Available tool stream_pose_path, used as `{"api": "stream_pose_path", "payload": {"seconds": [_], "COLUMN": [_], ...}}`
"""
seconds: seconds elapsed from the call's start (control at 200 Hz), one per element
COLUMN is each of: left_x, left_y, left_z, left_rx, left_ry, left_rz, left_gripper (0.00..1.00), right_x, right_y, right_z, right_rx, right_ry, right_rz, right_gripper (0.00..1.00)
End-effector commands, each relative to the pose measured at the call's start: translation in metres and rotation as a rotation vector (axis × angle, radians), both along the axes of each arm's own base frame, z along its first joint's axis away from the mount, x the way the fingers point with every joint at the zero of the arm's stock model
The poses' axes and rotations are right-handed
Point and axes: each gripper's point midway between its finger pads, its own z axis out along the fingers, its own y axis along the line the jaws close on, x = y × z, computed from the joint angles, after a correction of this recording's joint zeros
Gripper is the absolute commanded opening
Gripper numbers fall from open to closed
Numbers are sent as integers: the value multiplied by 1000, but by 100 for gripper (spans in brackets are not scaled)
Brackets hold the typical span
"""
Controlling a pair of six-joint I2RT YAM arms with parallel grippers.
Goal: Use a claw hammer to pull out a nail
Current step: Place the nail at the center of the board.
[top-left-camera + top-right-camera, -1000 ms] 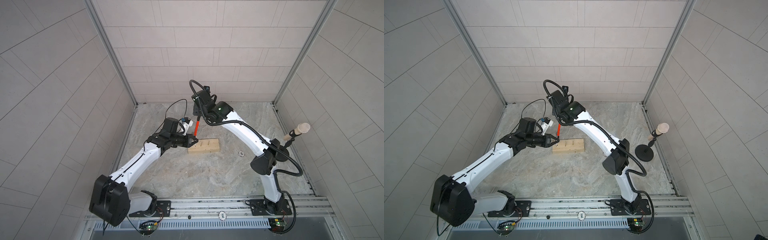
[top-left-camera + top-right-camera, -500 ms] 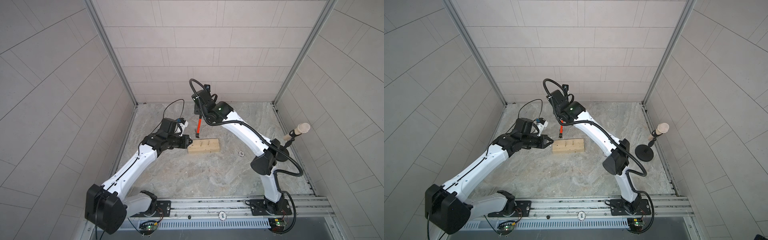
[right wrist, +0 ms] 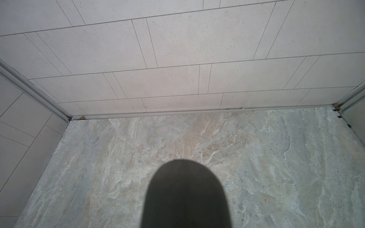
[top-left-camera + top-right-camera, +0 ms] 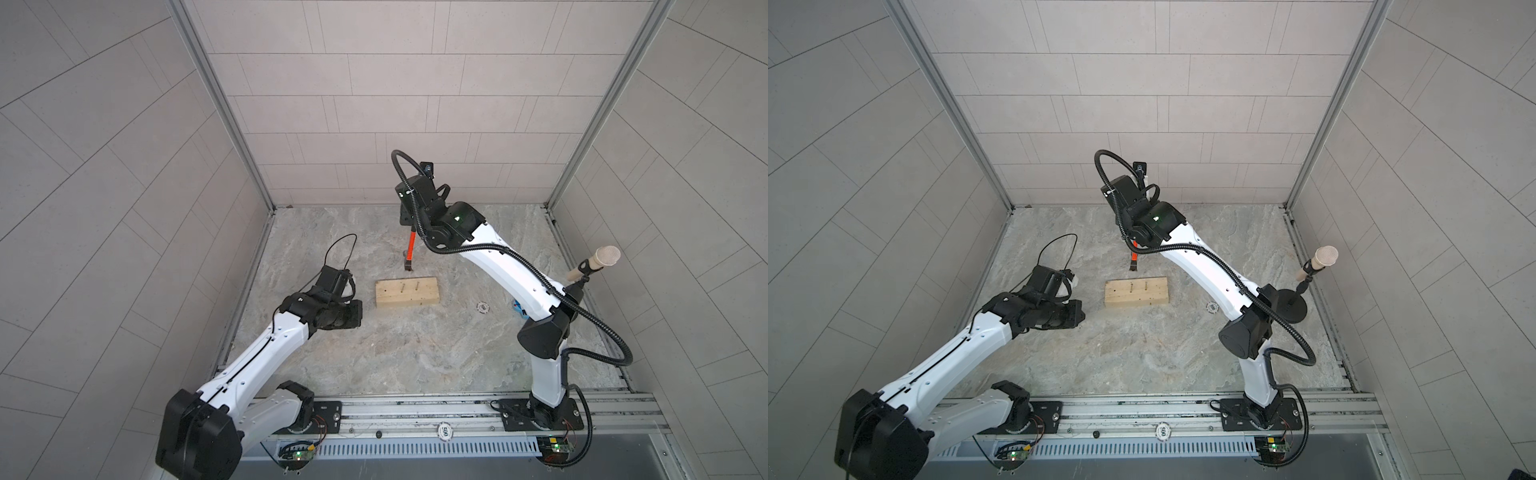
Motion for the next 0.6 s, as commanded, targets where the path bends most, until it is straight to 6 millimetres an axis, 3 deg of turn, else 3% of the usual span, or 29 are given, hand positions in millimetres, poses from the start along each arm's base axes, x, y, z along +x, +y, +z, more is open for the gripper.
{"api": "stream_pose_path", "payload": {"seconds": [0.0,0.596], "left_x": [1,-32], "left_y": [6,8], "left_z": [-11,-85], "left_rx": [21,153], "left_ry": [-6,106], "left_rz": [65,95], "left_gripper": [3,2], "right_x": [-6,0], "right_y": [-12,-17], "right_z": [48,48], "right_rx": [47,-5], "right_ry": [-122,-126], "right_rz": [-20,-12], "right_gripper": [0,0]}}
